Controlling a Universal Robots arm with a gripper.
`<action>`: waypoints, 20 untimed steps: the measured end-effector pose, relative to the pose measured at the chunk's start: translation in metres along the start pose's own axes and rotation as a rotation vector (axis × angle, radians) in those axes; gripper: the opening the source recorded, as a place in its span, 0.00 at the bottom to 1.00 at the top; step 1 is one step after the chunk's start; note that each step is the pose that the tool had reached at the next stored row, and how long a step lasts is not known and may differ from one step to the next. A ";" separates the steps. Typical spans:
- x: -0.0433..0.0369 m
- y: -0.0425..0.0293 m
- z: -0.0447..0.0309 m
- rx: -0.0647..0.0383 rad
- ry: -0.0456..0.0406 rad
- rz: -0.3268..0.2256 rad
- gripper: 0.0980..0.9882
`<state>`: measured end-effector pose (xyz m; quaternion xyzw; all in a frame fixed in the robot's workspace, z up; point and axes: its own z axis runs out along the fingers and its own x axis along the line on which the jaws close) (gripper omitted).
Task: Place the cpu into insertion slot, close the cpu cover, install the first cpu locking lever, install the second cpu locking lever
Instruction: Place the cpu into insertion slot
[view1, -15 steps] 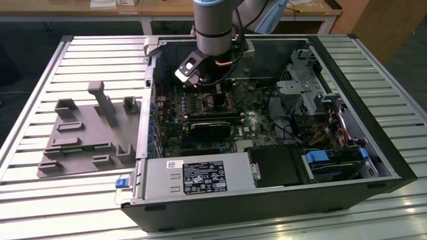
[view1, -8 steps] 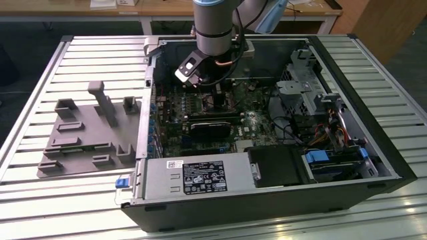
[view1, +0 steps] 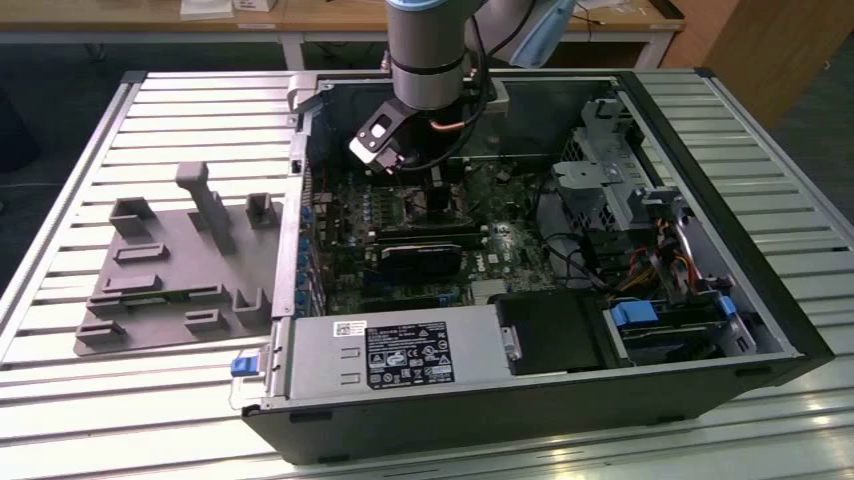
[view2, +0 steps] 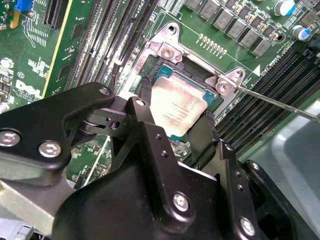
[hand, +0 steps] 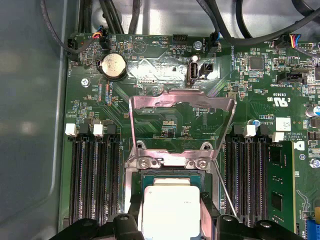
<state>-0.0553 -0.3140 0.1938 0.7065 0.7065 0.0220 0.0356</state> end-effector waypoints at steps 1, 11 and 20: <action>0.0000 0.0000 0.0000 0.000 -0.0001 0.000 0.50; 0.0000 0.0002 0.0011 0.000 -0.0002 0.000 0.50; 0.0000 0.0002 0.0017 0.000 -0.0002 0.000 0.50</action>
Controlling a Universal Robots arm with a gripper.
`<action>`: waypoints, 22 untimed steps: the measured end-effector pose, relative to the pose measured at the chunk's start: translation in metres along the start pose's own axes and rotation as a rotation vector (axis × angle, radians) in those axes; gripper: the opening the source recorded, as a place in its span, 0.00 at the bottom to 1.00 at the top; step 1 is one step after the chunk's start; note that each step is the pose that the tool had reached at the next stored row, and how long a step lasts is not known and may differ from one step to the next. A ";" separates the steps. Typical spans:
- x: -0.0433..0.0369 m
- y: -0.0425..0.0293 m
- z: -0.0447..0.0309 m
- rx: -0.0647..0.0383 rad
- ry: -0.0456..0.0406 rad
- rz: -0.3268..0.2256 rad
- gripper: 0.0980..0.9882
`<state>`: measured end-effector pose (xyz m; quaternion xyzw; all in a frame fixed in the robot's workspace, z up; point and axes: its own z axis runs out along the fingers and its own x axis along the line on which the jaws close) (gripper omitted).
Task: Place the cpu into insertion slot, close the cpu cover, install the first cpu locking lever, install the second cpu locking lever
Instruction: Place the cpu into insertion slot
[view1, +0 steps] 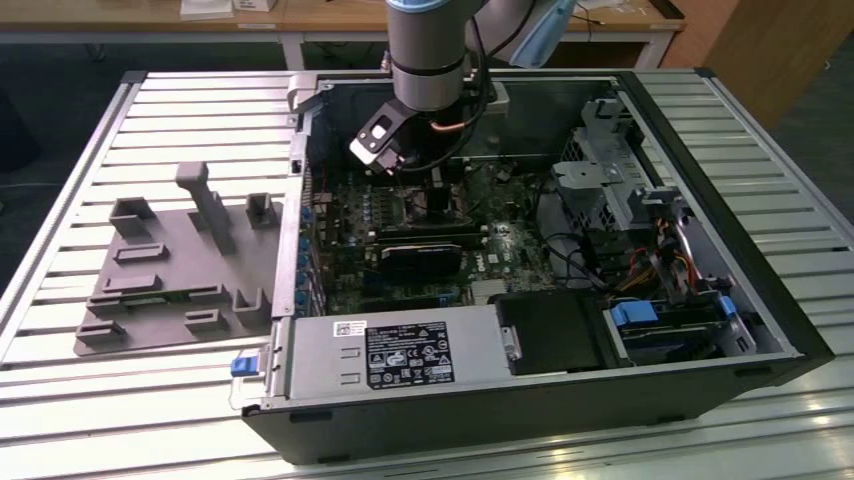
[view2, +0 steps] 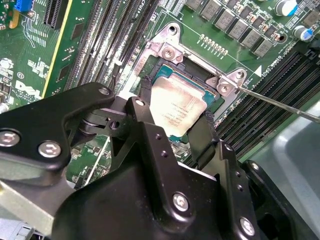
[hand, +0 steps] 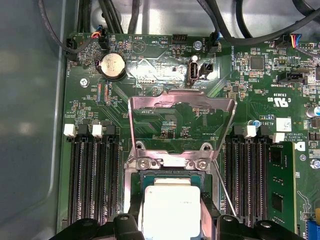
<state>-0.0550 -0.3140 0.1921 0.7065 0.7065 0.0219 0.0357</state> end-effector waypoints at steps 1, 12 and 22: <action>0.0000 0.0000 0.0000 0.000 0.0000 0.000 0.50; 0.0000 0.0000 0.0002 0.000 -0.0001 0.000 0.58; 0.0000 0.0003 -0.0034 0.000 -0.0057 -0.001 0.58</action>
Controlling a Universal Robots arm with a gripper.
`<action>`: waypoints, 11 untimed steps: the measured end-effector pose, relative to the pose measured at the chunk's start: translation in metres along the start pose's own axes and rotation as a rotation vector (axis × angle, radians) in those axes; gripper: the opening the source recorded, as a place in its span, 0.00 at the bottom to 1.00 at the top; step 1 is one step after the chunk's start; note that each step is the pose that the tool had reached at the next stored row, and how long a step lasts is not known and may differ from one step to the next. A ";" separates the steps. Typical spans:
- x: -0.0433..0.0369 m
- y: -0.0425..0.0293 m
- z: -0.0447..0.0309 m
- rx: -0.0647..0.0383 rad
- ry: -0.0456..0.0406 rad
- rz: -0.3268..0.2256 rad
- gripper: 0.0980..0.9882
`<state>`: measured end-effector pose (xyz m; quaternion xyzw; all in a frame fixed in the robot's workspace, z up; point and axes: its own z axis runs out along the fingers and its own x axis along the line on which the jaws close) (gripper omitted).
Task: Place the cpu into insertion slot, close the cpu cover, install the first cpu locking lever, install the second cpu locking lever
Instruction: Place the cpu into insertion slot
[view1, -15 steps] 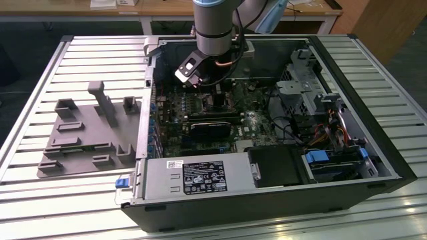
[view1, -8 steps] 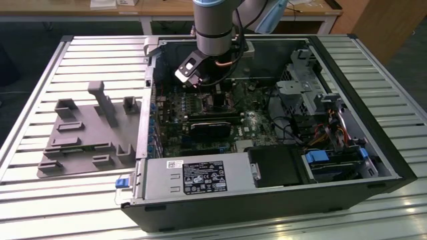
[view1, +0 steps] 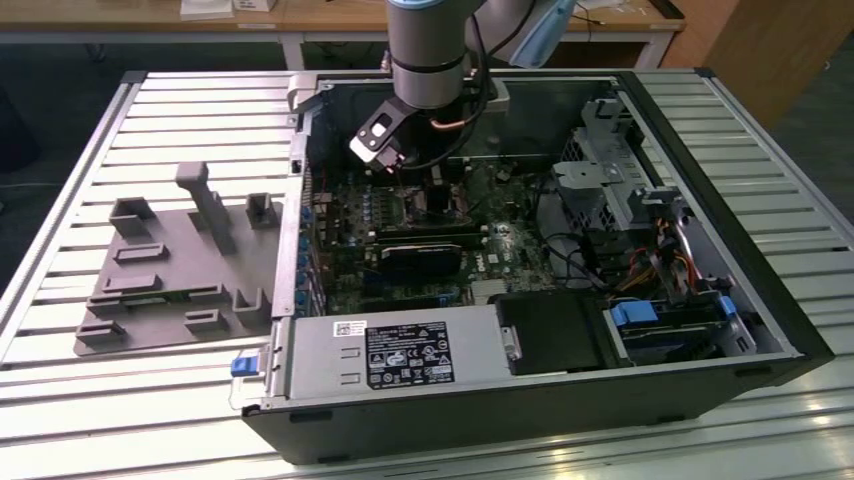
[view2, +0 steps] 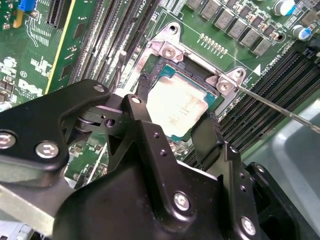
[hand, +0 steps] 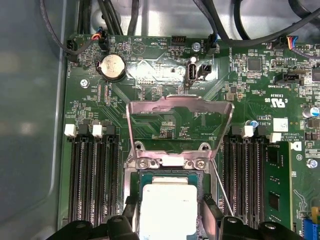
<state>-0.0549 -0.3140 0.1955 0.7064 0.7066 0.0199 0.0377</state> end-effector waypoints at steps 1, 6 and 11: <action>0.0000 0.0000 -0.0002 0.000 -0.0003 0.000 0.58; -0.0001 0.0000 -0.0003 0.000 -0.0194 -0.002 0.58; 0.0000 0.0000 -0.0003 0.000 -0.0198 -0.002 0.58</action>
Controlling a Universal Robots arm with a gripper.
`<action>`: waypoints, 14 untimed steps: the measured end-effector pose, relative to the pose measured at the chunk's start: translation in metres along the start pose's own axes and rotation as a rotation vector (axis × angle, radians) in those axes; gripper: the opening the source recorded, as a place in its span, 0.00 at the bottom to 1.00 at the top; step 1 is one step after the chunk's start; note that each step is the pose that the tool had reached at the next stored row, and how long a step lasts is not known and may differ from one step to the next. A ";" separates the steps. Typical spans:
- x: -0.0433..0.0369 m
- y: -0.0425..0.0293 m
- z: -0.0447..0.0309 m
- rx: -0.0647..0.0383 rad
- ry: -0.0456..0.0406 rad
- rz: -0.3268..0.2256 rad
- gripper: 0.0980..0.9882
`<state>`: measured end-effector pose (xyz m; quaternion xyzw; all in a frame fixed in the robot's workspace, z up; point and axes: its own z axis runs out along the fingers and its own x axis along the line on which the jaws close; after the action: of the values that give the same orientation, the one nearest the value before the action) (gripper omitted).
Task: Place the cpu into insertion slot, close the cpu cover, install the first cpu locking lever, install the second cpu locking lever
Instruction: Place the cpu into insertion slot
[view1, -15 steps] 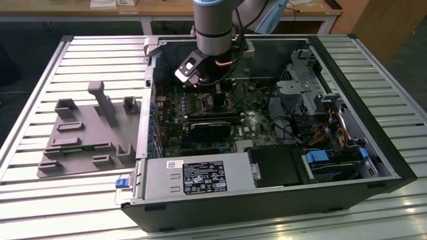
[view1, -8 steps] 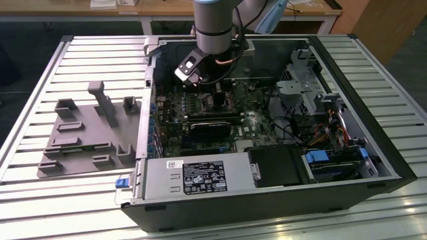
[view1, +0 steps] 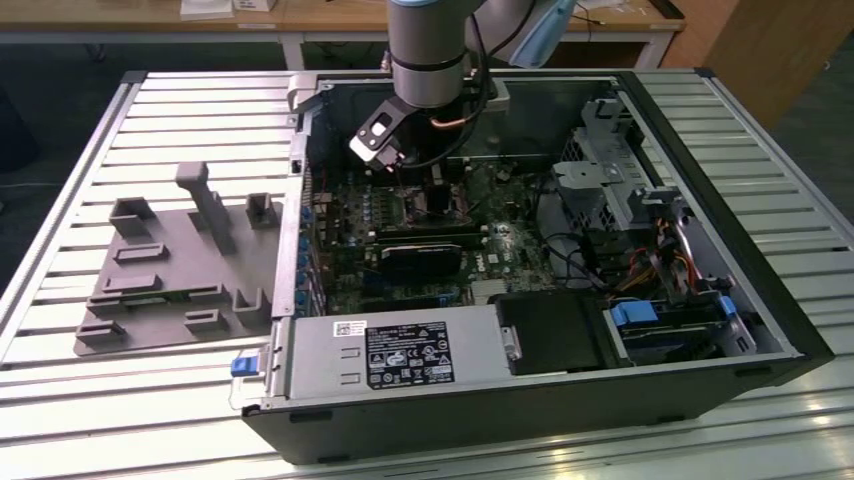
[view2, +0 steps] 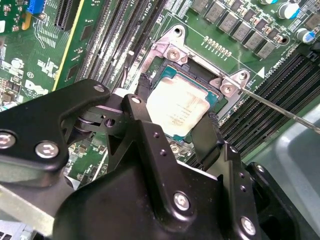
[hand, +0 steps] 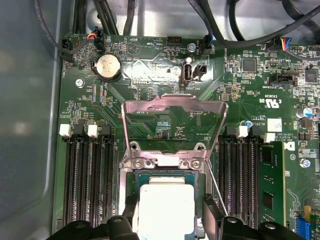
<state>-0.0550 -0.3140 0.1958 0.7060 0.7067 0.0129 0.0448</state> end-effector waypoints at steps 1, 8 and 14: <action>0.0000 0.0000 0.0000 0.000 -0.0001 0.000 0.58; -0.0001 0.0003 -0.0034 0.000 -0.0003 0.000 0.58; -0.0003 0.0007 -0.0080 0.000 -0.0002 0.000 0.58</action>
<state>-0.0550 -0.3140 0.2038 0.7060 0.7067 0.0128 0.0449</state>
